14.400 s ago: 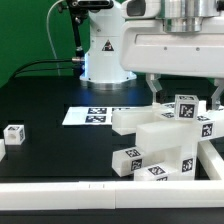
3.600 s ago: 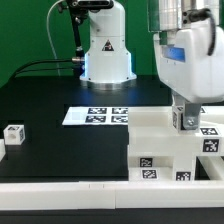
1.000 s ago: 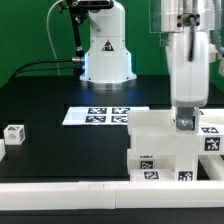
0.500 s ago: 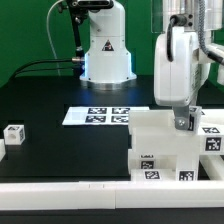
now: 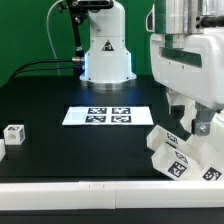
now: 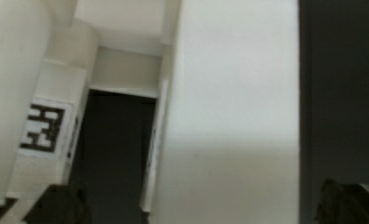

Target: Assemble chair

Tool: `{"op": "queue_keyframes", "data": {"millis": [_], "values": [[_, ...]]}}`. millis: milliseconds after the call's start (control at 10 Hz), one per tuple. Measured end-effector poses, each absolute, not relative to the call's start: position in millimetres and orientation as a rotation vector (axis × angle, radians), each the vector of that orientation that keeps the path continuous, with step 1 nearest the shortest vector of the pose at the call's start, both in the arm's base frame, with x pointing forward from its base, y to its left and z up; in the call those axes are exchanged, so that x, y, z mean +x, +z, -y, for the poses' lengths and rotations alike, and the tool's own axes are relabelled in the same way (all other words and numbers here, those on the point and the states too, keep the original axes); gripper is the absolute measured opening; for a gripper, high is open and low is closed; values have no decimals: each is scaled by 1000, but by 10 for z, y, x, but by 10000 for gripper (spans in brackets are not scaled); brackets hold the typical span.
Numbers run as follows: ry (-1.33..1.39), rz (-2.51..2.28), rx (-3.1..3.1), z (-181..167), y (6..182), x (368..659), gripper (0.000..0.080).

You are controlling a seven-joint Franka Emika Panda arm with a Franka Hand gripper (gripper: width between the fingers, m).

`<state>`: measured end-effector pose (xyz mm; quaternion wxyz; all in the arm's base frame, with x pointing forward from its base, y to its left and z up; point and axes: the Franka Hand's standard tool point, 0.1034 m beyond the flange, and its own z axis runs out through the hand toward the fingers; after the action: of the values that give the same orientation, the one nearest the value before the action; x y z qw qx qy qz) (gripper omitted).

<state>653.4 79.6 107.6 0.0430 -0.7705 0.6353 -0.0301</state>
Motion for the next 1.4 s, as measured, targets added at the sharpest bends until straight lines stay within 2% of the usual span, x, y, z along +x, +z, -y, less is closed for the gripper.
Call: {"op": "queue_keyframes", "data": {"millis": [300, 600, 1000, 1200, 1400], "values": [[-107, -1603, -2625, -780, 1098, 6529, 649], [-59, -892, -2989, -739, 1446, 6503, 649], [-68, -539, -3106, -723, 1429, 6497, 649], [-45, -400, -3172, -676, 1298, 6443, 649], [-82, -351, -3182, -511, 1239, 6448, 649]]}}
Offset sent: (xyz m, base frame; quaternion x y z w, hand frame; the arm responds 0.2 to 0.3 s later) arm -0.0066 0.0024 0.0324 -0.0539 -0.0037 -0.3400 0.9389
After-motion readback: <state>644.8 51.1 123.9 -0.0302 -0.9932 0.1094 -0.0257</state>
